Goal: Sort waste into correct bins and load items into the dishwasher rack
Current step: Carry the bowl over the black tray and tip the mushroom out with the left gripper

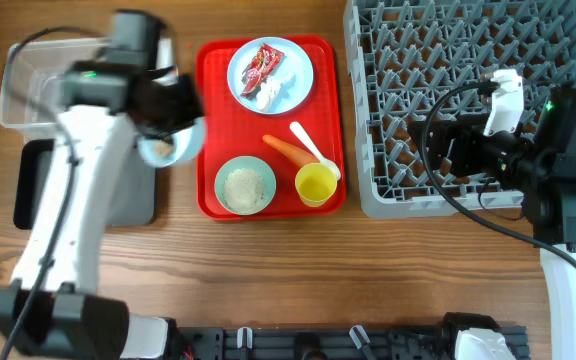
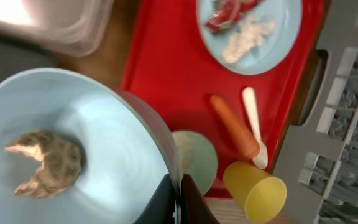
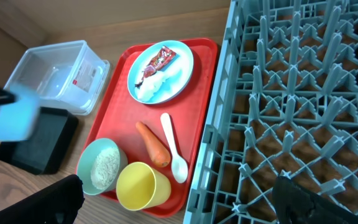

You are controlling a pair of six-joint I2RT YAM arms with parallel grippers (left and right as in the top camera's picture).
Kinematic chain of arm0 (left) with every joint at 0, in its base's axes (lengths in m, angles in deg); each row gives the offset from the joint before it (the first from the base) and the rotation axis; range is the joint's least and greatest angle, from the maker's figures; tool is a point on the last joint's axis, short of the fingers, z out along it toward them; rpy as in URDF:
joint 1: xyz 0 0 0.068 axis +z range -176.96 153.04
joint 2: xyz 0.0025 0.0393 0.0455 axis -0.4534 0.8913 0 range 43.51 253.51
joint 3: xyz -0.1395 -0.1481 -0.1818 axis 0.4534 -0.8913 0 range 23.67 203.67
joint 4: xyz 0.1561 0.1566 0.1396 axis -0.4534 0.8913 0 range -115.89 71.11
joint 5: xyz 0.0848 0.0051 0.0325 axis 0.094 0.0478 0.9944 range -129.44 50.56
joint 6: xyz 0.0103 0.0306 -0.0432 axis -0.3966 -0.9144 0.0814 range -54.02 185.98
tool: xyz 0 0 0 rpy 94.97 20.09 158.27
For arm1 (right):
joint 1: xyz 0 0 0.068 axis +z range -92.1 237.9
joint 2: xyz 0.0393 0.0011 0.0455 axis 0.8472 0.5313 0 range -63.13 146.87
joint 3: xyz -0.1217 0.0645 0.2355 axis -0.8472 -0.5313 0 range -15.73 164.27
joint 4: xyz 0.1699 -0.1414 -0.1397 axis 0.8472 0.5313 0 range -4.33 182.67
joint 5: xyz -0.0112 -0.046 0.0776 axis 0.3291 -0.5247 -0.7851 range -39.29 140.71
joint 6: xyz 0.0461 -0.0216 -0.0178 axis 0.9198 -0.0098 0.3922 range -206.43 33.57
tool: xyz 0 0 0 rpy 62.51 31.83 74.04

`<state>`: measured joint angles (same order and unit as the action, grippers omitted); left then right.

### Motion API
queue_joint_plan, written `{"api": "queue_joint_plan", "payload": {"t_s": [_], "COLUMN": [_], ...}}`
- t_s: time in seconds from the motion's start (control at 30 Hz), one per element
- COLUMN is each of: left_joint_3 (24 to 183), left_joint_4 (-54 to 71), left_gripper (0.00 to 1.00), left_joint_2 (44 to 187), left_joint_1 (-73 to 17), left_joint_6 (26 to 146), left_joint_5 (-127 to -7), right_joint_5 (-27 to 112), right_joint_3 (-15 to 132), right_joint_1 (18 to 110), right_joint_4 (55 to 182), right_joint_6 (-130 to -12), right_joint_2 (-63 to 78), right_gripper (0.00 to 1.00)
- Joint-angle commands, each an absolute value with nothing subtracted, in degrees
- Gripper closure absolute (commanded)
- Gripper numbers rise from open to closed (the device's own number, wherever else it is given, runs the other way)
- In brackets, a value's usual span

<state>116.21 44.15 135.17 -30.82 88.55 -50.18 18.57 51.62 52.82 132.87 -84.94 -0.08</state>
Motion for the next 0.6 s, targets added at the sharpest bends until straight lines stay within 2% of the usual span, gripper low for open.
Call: {"api": "queue_joint_plan", "payload": {"t_s": [0.0,0.2,0.57], "left_joint_3": [116.51,112.99,91.07], "left_joint_4": [48.57,48.17,28.57], "left_gripper": [0.96,0.96,0.96], "left_joint_2": [130.73,130.73,130.73], "left_joint_1": [-23.25,-14.25,5.07], "left_joint_6": [84.81,79.39,75.33], "left_joint_5": [-55.45,-62.66,-90.09], "right_joint_5": [18.11,18.09,18.11], "right_joint_3": [53.17,53.17,53.17], "right_joint_1": [52.80,52.80,52.80], "right_joint_4": [132.85,133.04,134.18], "right_joint_6": [-84.78,-84.76,-84.89], "right_joint_2": [0.31,0.31,0.31], "right_gripper": [0.00,0.00,0.00]}}
